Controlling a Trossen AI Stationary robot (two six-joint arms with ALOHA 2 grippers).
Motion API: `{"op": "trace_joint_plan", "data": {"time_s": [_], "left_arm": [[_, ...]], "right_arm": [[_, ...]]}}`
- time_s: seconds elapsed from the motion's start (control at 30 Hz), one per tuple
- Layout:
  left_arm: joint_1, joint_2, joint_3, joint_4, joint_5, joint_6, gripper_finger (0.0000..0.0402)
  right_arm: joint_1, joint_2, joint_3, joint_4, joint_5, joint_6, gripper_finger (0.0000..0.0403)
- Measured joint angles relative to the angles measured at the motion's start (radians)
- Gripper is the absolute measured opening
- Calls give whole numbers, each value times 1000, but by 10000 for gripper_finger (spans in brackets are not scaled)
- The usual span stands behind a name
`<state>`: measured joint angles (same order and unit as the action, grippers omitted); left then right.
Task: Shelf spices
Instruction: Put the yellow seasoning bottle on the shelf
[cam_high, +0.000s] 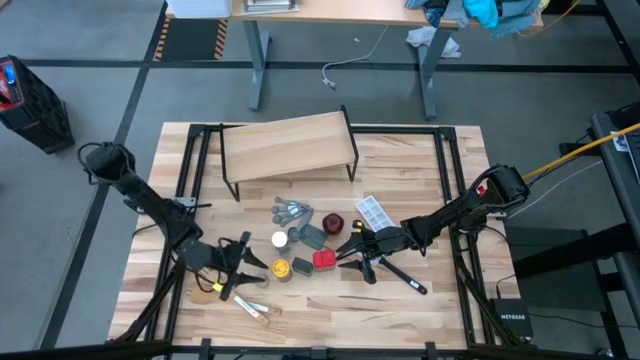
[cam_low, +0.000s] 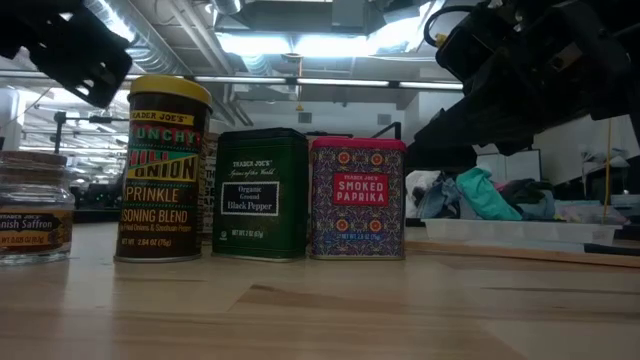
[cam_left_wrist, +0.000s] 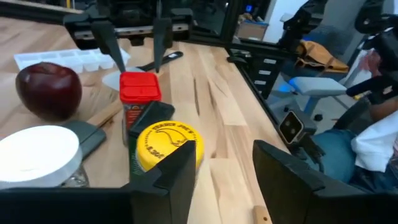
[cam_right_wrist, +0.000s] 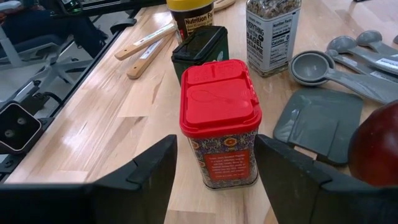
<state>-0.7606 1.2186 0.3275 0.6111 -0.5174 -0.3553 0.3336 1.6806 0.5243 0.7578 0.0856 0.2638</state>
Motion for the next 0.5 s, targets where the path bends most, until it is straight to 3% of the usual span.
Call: {"op": "trace_joint_plan", "data": {"time_s": [0.2,0.5], "left_arm": [[-44,0,0,0,-54,19,129],[-45,0,0,0,-57,31,109]], "right_arm": [[0,0,0,0,0,0,221],[0,0,0,-1,0,0,221]]}}
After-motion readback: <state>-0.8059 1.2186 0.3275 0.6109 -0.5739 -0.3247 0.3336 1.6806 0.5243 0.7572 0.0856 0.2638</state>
